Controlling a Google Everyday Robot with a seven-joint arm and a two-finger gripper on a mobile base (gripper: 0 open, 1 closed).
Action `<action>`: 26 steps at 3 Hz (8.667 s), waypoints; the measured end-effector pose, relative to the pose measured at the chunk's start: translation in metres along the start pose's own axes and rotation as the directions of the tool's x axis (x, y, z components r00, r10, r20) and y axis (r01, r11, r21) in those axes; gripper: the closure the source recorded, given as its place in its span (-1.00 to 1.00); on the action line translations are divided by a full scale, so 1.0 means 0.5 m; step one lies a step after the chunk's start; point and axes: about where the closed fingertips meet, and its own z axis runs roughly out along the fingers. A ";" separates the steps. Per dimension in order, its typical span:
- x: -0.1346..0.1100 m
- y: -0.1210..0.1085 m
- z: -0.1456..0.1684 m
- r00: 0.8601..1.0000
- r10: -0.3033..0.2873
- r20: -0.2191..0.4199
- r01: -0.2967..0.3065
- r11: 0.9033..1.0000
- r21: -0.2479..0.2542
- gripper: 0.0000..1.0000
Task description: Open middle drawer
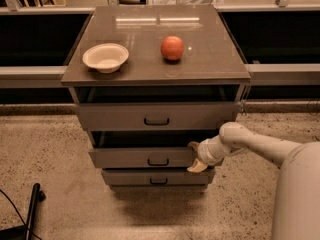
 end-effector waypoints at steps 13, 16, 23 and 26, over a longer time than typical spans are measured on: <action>-0.057 0.070 -0.142 0.983 -0.097 -0.158 0.078 0.989 -0.122 -0.06; 0.004 -0.060 -0.023 0.993 -0.057 -0.100 0.054 0.998 -0.035 0.20; -0.054 0.297 -0.081 0.992 -0.017 -0.127 -0.029 0.934 -0.356 0.47; -0.088 0.202 -0.170 0.992 -0.058 -0.113 0.045 0.993 -0.112 -0.27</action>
Offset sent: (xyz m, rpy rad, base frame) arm -0.0715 -0.0193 0.0397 -0.1469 0.0780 0.1133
